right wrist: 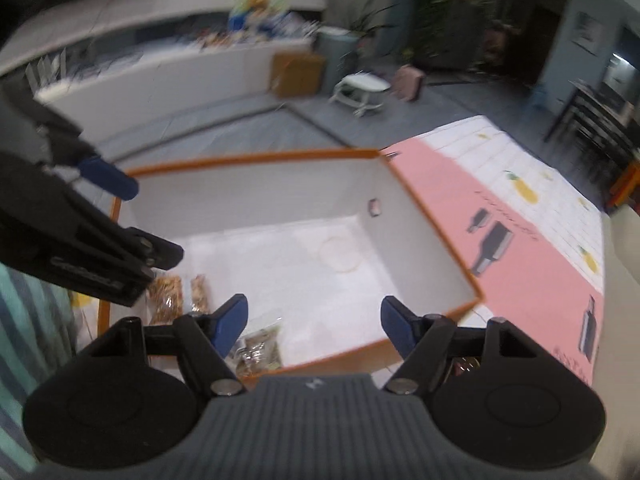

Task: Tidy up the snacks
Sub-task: 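Move both tools back to the snack pile, then grasp the red chip bag with the left tool while the right tool grasps the red-wrapped treat, then carry both snacks into the orange box and open both tools to release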

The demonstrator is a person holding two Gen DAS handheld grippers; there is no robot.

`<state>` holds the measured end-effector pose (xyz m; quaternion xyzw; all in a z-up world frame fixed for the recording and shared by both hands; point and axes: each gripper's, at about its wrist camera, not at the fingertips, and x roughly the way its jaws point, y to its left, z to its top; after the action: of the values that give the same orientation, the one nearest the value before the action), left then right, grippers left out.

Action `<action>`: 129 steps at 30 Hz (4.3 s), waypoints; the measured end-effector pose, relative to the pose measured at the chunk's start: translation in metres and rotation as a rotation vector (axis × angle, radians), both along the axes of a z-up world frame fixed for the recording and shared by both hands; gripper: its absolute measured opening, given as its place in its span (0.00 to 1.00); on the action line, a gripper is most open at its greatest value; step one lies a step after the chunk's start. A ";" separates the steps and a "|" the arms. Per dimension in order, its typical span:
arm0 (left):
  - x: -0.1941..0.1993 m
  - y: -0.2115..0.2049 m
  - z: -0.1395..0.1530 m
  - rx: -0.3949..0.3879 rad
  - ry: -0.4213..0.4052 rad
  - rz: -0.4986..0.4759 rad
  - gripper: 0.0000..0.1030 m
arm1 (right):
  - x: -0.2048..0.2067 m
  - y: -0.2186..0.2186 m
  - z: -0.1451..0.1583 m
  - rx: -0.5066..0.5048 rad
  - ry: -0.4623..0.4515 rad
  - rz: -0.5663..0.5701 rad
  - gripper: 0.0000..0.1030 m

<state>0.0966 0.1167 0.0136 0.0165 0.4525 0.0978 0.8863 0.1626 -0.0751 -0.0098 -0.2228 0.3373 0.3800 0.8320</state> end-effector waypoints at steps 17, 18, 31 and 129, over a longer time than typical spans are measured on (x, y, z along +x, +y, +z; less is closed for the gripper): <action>-0.029 -0.111 0.014 -0.055 -0.207 -0.216 0.71 | -0.052 -0.127 -0.010 0.092 0.019 -0.296 0.77; -0.027 -0.117 0.011 -0.076 -0.194 -0.234 0.70 | -0.053 -0.132 -0.015 0.079 0.027 -0.308 0.77; -0.011 -0.167 -0.060 -0.212 0.033 -0.373 0.76 | -0.048 -0.192 -0.072 0.051 0.169 -0.469 0.82; 0.021 -0.143 -0.045 -0.420 0.060 -0.096 0.75 | -0.009 -0.200 -0.086 0.132 0.275 -0.529 0.37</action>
<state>0.1177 -0.0265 -0.0313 -0.1439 0.4879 -0.0412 0.8600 0.1533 -0.2746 -0.0956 -0.0191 0.4678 0.1976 0.8613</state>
